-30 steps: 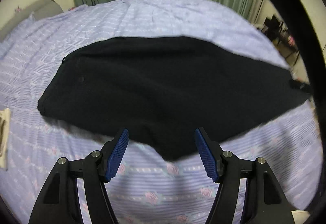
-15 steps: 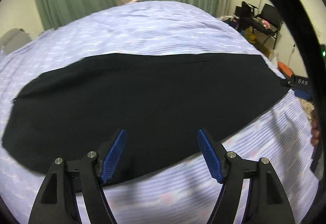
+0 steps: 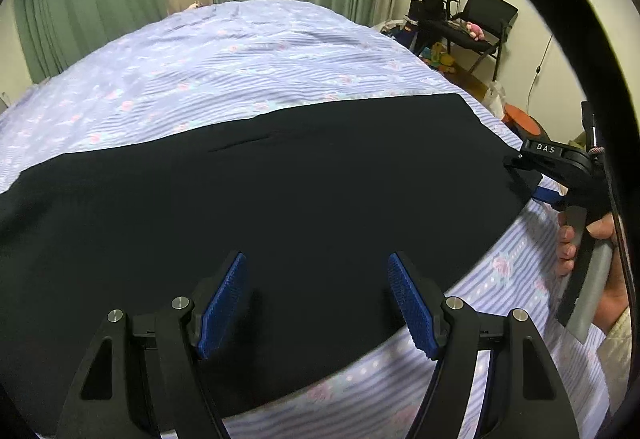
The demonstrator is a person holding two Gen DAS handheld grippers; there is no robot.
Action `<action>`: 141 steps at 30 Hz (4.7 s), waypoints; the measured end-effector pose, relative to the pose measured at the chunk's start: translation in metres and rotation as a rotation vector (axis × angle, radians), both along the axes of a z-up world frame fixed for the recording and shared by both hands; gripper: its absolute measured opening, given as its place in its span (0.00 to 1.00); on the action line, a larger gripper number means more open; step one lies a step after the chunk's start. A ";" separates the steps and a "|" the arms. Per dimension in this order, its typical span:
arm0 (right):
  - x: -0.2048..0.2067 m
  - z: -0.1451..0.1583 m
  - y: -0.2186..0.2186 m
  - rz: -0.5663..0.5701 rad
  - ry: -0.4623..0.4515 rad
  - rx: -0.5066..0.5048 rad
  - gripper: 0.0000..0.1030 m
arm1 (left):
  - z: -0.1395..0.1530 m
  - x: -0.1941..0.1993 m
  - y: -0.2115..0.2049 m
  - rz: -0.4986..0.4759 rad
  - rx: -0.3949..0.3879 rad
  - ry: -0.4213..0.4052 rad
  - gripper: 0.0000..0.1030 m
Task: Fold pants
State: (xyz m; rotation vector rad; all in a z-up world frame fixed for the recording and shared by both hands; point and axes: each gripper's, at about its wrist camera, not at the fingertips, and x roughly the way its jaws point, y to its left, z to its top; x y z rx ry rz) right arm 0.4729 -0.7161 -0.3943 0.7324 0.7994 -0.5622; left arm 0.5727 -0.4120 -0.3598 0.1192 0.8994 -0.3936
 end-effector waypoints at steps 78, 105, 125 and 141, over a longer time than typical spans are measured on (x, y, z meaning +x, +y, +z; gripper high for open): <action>0.198 0.024 -0.004 0.467 0.223 -0.339 0.30 | 0.019 0.059 -0.021 -0.040 -0.043 -0.098 0.76; -0.013 -0.019 0.029 0.086 -0.236 0.220 0.71 | 0.054 0.000 -0.025 -0.184 0.007 -0.139 0.80; 0.034 0.017 0.005 0.045 -0.351 0.159 0.49 | 0.046 0.019 -0.027 -0.129 -0.074 -0.077 0.80; 0.010 0.102 0.045 0.041 -0.117 -0.242 0.11 | 0.056 0.014 0.024 -0.031 -0.023 -0.052 0.80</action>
